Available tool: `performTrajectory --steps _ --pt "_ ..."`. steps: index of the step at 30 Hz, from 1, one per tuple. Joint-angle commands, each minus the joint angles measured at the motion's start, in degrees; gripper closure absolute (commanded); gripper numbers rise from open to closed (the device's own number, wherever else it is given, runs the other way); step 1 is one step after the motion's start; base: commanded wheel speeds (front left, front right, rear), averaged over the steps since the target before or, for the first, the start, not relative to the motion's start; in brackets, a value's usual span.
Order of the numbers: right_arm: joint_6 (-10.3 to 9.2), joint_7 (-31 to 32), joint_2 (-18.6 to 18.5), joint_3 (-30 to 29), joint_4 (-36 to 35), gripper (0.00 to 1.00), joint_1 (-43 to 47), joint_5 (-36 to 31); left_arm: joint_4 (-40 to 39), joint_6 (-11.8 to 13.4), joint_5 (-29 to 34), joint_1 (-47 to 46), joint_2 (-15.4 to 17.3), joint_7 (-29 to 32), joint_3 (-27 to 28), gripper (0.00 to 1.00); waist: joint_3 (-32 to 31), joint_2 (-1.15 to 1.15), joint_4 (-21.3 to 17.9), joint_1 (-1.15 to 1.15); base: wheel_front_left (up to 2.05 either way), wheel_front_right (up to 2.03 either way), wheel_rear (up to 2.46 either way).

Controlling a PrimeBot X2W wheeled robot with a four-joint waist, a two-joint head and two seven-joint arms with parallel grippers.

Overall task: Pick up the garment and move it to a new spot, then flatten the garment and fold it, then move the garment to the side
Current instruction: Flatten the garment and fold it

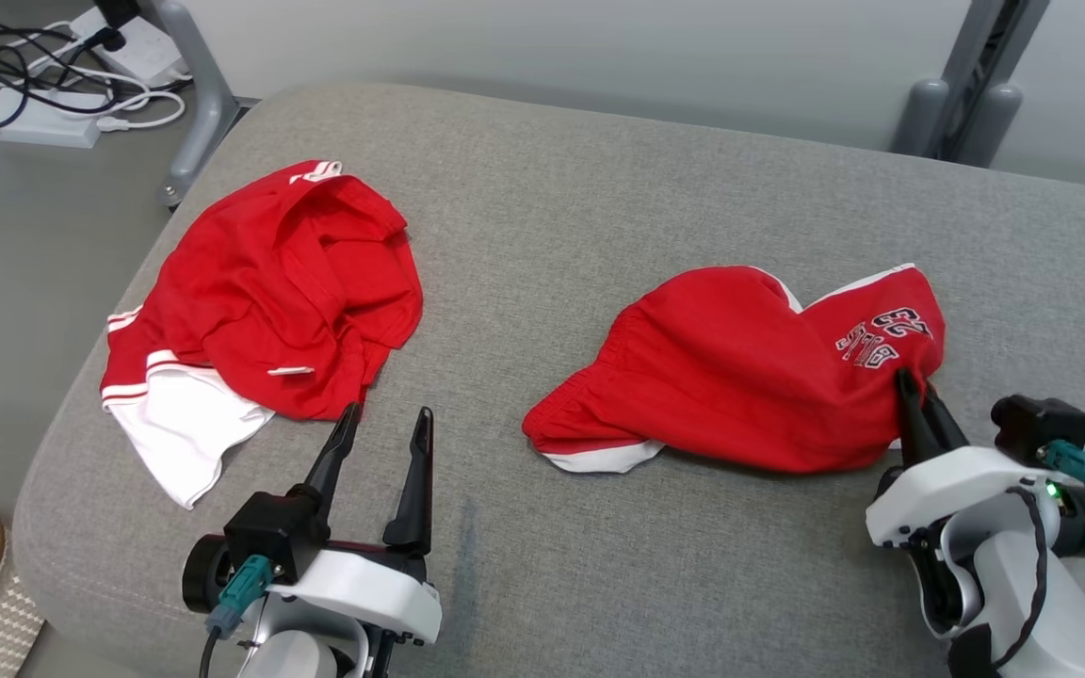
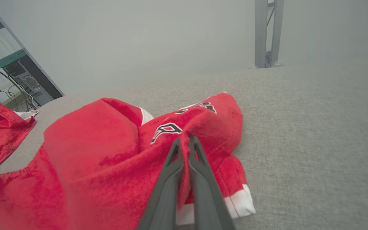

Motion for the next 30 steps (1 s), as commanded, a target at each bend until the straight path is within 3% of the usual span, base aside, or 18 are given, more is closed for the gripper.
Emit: performTrajectory --steps 1,7,13,20,27,28,29,30 --pt "-0.02 -0.42 -0.43 -0.37 -0.28 1.00 -0.69 -0.75 -0.25 0.28 -0.50 0.25 0.19 -0.06 0.13 0.00 0.04 0.00 0.21 0.00 0.00 0.00 0.00" --pt "-0.02 -0.50 -0.73 -1.82 -3.12 1.00 -4.30 -5.49 -0.32 0.49 -0.97 0.19 0.20 -0.06 -0.57 0.00 -0.29 0.00 1.31 0.00 0.00 0.00 0.00" --pt "-0.02 3.19 -3.64 -1.43 -3.85 1.00 -12.14 -10.21 -0.59 0.58 -2.08 -0.62 0.20 -0.06 -2.12 0.00 0.72 0.00 3.20 0.00 0.00 0.00 0.00" --pt "-0.02 8.72 -7.58 -1.08 -0.24 1.00 -21.67 -15.43 -0.89 0.87 -4.20 -1.39 0.20 -0.06 -4.35 0.00 3.44 0.00 7.07 0.00 0.00 0.00 0.00" --pt "-0.03 7.74 -9.93 0.57 6.87 1.00 -27.92 -16.46 -1.17 1.28 -6.07 -2.15 0.20 -0.06 -6.49 0.00 6.00 0.00 10.08 0.00 0.00 0.00 0.00" --pt "-0.02 7.47 -10.05 1.03 8.14 0.82 -28.55 -16.76 -1.23 1.39 -6.21 -2.27 0.19 -0.06 -6.64 0.00 6.23 0.00 10.23 0.00 0.00 0.00 0.00" --pt "-0.02 7.45 -9.95 1.95 9.45 0.00 -29.07 -17.15 -1.27 1.42 -6.40 -2.39 0.19 -0.06 -6.79 0.00 6.43 0.00 10.33 0.00 0.00 0.00 0.00" --pt "-0.03 7.97 -9.85 2.27 11.02 0.00 -29.63 -16.85 -1.32 1.47 -6.49 -2.49 0.18 -0.06 -6.84 0.00 6.60 0.00 10.36 0.00 0.00 0.00 0.00"
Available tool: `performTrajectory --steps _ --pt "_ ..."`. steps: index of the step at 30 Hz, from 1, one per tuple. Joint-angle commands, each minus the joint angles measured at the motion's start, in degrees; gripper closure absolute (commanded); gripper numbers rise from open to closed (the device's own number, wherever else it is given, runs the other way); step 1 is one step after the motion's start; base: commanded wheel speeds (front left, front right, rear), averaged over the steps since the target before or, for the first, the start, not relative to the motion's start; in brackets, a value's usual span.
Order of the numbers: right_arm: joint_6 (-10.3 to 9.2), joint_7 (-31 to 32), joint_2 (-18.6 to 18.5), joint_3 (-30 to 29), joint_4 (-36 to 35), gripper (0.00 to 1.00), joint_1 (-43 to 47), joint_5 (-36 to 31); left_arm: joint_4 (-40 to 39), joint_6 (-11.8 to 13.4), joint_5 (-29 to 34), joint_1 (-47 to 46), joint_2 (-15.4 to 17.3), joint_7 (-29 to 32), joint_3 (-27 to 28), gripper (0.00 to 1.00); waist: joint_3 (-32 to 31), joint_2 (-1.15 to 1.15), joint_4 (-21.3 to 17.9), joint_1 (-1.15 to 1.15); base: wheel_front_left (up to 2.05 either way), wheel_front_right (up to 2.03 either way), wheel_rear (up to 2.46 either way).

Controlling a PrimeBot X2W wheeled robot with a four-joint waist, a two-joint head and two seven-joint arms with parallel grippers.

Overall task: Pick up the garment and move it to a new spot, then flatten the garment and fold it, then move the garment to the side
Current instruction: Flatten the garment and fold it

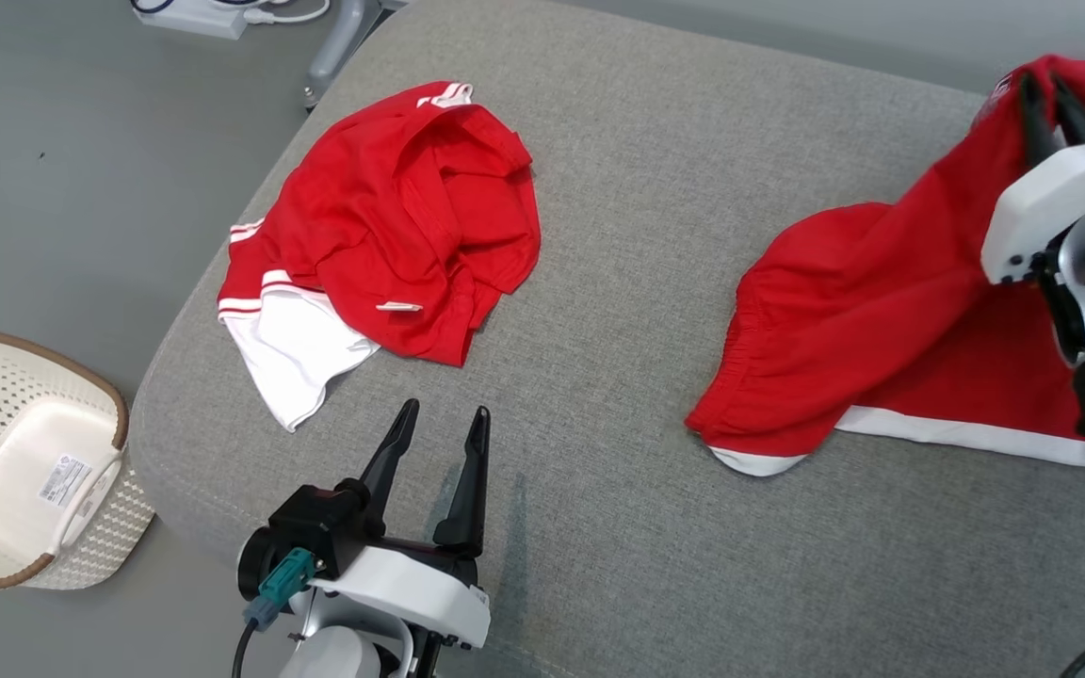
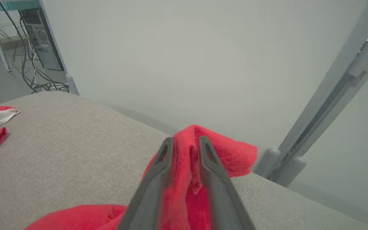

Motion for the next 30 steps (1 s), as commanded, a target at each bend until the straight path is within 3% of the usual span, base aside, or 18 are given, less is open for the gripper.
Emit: performTrajectory --steps 1,7,16,22,30 --pt "-0.03 0.83 -0.26 0.98 2.85 0.00 -1.06 -0.28 -0.25 0.36 -0.41 -1.20 0.19 -0.06 -0.02 0.00 0.65 0.00 0.31 0.00 0.00 0.00 0.00" --pt "-0.03 -0.74 0.66 2.91 8.17 0.00 -2.43 0.19 -0.07 0.62 -0.20 -1.99 0.18 -0.06 0.43 0.00 -0.04 0.00 -1.70 0.00 0.00 0.00 0.00" --pt "-0.03 -6.53 2.03 4.99 7.34 0.00 2.62 4.88 -0.16 0.57 1.68 -1.50 0.19 -0.06 1.91 0.00 -3.77 0.00 -7.50 0.00 0.00 0.00 0.00" --pt "-0.03 -7.99 1.71 6.65 0.11 0.00 10.27 7.95 0.42 -0.05 3.21 0.07 0.21 -0.06 3.37 0.00 -6.24 0.00 -13.55 0.00 0.00 0.00 0.00" --pt "-0.03 -8.14 3.90 2.27 -16.38 0.00 26.85 10.54 2.72 -0.93 3.73 1.67 0.20 -0.06 4.58 0.00 -8.56 0.00 -20.44 0.00 0.00 0.00 0.00"
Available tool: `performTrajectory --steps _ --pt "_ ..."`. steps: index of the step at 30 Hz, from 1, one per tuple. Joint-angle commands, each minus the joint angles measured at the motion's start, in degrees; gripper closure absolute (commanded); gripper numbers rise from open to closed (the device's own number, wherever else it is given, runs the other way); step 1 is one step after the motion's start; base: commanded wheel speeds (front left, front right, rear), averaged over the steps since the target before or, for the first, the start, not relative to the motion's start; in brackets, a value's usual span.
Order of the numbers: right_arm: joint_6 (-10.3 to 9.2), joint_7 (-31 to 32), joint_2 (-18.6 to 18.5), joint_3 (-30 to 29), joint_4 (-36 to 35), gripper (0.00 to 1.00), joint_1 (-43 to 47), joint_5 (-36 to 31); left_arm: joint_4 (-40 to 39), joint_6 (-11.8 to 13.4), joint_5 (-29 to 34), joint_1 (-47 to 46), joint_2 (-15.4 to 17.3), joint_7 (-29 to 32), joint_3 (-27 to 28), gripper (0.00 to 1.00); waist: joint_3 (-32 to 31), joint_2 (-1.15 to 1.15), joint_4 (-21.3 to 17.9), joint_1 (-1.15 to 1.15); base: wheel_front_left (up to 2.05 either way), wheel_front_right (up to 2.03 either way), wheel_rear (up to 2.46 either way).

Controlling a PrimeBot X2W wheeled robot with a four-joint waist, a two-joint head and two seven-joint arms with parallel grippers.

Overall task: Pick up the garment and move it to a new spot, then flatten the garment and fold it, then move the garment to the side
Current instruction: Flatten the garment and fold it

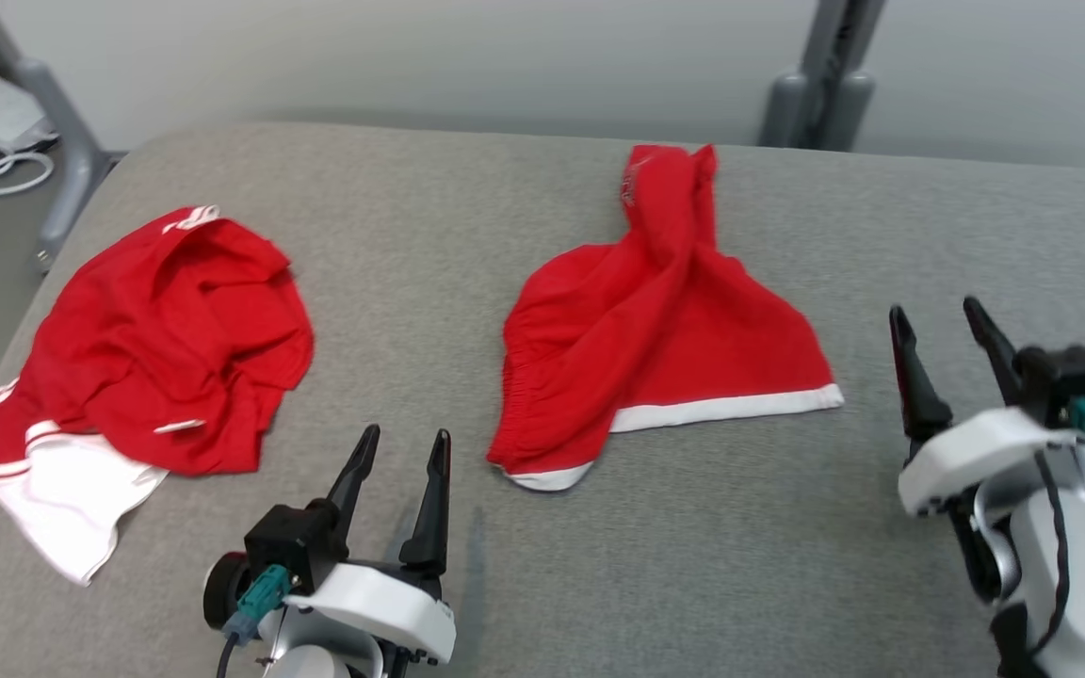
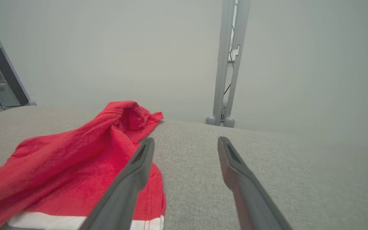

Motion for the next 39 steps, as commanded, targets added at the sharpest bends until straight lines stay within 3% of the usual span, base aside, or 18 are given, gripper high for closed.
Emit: performTrajectory --steps 1,11,21,31,39 --pt "-0.04 -0.23 0.56 -0.84 -2.26 0.00 2.34 0.37 0.66 -0.40 0.22 0.41 0.23 -0.06 0.18 0.00 -1.46 0.00 -2.90 0.00 0.00 0.00 0.00" --pt "-0.04 -0.24 4.60 -2.63 -13.19 0.00 11.90 -1.39 7.25 -1.64 -0.77 -0.15 0.25 -0.06 -0.09 0.00 -0.80 0.00 -8.16 0.00 0.00 0.00 0.00" --pt "-0.04 0.60 5.45 -2.90 -16.49 0.00 12.65 -2.69 19.47 -0.36 -3.22 -4.89 0.25 -0.06 -1.42 0.00 0.99 0.00 -10.65 0.00 0.00 0.00 0.00" --pt "-0.04 1.29 5.59 -2.61 -17.74 0.00 12.49 -3.16 24.27 0.97 -3.70 -9.85 0.25 -0.06 -1.39 0.00 2.53 0.00 -11.90 0.00 0.00 0.00 0.00" --pt "-0.04 1.27 5.61 -1.40 -17.62 0.00 11.74 -2.92 29.21 -0.39 -7.01 -10.73 0.25 0.02 -3.02 0.00 2.74 0.00 -11.37 0.00 0.00 0.00 0.00"
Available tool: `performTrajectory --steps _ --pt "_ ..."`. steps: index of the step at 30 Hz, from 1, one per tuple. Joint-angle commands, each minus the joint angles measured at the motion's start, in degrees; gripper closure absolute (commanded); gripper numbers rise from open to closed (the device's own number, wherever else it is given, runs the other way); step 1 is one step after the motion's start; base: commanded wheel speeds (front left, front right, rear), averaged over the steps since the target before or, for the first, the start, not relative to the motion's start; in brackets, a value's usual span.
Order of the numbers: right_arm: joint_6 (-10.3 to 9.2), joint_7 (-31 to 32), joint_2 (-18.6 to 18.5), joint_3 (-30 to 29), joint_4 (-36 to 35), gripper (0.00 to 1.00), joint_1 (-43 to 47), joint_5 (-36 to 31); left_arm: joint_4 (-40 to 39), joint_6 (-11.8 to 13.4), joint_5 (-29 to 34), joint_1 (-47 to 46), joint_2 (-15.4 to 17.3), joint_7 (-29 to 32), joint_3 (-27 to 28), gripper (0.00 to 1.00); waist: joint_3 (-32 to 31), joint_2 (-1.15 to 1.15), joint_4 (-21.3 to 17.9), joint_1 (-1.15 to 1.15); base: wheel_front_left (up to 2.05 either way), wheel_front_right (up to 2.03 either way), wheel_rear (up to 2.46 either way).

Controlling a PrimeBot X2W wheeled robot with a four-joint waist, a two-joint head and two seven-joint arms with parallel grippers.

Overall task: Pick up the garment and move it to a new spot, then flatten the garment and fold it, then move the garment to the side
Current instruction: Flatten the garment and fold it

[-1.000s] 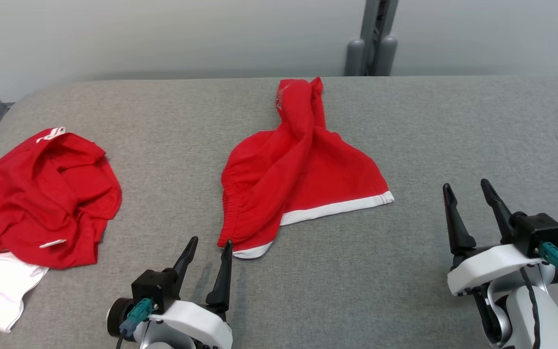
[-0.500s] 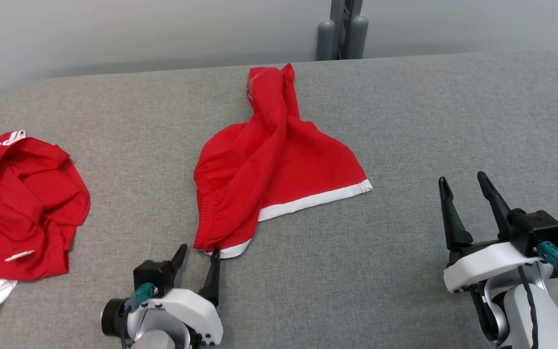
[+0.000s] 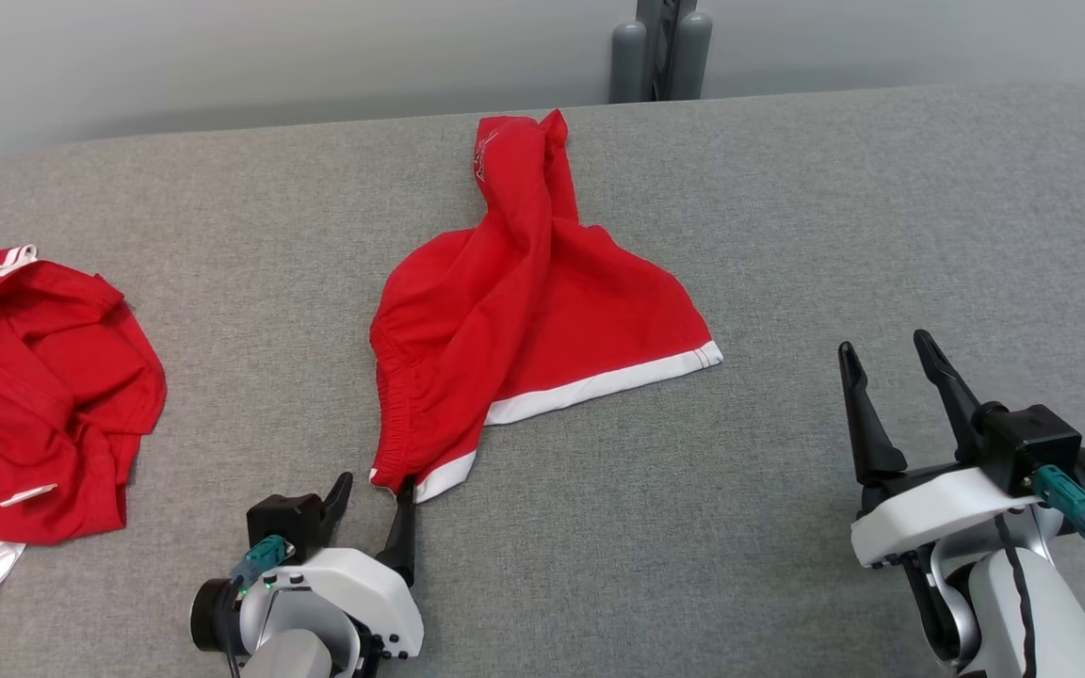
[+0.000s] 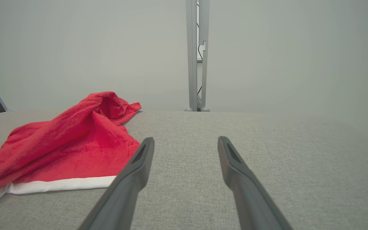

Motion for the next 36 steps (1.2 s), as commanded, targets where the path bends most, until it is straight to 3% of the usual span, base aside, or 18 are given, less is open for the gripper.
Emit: performTrajectory --steps 1,2,4,9,14,20,24,36 --pt "-0.04 -0.09 -0.20 0.40 0.04 0.00 -0.62 -0.16 1.16 -0.46 -1.10 -0.32 0.26 0.13 -0.68 0.00 -0.07 0.00 0.27 0.00 0.00 0.00 0.00" --pt "-0.04 -0.11 -0.19 0.60 0.16 0.00 -0.69 -0.14 1.48 -0.71 -1.73 -0.44 0.27 0.19 -1.08 0.09 -0.13 0.00 0.41 0.00 0.00 0.00 0.00" --pt "-0.04 -0.14 -0.22 0.98 0.44 0.00 -0.87 -0.08 1.88 -1.04 -2.47 -0.70 0.23 0.21 -1.98 1.00 -0.23 0.00 0.65 0.00 0.00 0.00 0.00" --pt "-0.04 0.14 -0.21 1.70 1.79 0.00 -1.56 -0.36 -0.73 -1.75 -3.01 -1.29 0.34 0.04 -2.27 1.00 -0.38 0.00 1.75 0.00 0.00 0.00 0.00" --pt "-0.04 1.33 -0.22 1.61 5.78 0.00 -2.72 2.44 -7.27 -0.92 -0.09 -0.26 0.26 0.04 -0.55 1.00 -0.45 0.00 3.94 0.00 0.00 0.00 0.00" --pt "-0.04 3.39 -0.25 1.50 14.10 0.00 -6.24 10.29 -15.70 -1.40 2.94 1.70 0.25 0.04 0.44 1.00 0.31 0.00 6.98 0.00 0.00 0.00 0.00" --pt "-0.04 5.14 -0.27 2.08 20.87 0.00 -9.73 19.13 -19.58 -2.73 3.37 2.65 0.29 0.04 -0.25 1.00 0.97 0.00 8.80 0.00 0.00 0.00 0.00" --pt "-0.03 5.55 -0.10 7.81 34.33 0.00 -16.54 24.72 -23.18 -3.27 3.45 3.49 0.27 0.04 -1.78 1.00 1.95 0.00 11.74 0.00 0.00 0.00 0.00"
